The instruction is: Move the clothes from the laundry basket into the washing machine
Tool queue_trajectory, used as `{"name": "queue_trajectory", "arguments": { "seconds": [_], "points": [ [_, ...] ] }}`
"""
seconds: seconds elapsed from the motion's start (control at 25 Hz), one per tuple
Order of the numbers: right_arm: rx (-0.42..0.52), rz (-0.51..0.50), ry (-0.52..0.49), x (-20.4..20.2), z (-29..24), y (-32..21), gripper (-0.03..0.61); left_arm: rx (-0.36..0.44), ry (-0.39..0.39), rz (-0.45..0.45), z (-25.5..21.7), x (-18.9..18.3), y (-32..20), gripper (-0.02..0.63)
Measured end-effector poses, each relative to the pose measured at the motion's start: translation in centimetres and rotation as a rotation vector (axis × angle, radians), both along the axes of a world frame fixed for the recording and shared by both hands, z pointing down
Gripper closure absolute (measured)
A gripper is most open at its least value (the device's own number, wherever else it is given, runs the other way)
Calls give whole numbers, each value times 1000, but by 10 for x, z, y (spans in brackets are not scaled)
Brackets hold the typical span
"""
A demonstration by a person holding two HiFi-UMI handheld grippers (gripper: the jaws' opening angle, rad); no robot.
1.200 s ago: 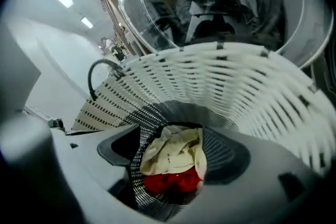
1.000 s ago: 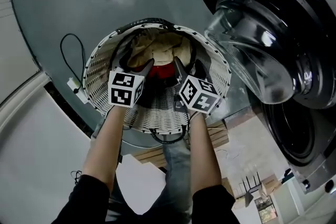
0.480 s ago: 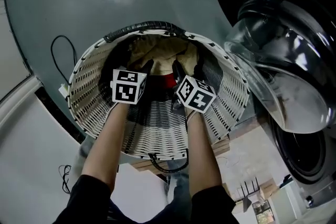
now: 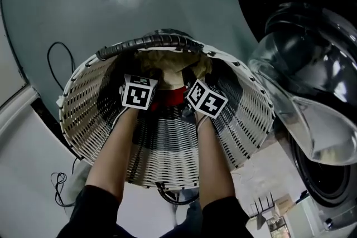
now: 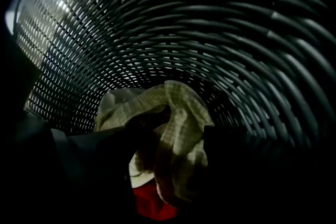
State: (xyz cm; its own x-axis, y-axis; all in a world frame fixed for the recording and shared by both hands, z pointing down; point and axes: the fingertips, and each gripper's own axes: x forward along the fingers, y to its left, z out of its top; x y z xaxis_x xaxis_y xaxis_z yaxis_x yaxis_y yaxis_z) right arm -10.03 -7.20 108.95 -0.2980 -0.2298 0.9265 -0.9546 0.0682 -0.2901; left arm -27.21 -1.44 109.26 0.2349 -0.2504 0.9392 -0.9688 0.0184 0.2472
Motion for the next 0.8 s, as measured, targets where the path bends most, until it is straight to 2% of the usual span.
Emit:
{"name": "queue_trajectory", "arguments": {
  "seconds": [0.16,0.24,0.28,0.32,0.4,0.52,0.8],
  "points": [
    [-28,1,36,0,19,1,219,-46,36,-8,13,4,1,270],
    [-30,-4,47,1,24,3,267,-56,58,-19,18,8,2,347],
    [-31,-14,53,2,26,5,294,-55,60,-23,18,10,3,422],
    [-31,-32,60,3,26,7,356,-44,59,-25,18,10,3,486],
    [-21,-86,61,1,24,7,439,1,60,-21,12,10,-2,530],
    [24,-114,46,-6,10,3,525,80,64,-4,-3,12,-11,548],
    [115,-64,9,-12,-41,-5,538,179,79,-2,-57,12,-29,552]
  ]
}}
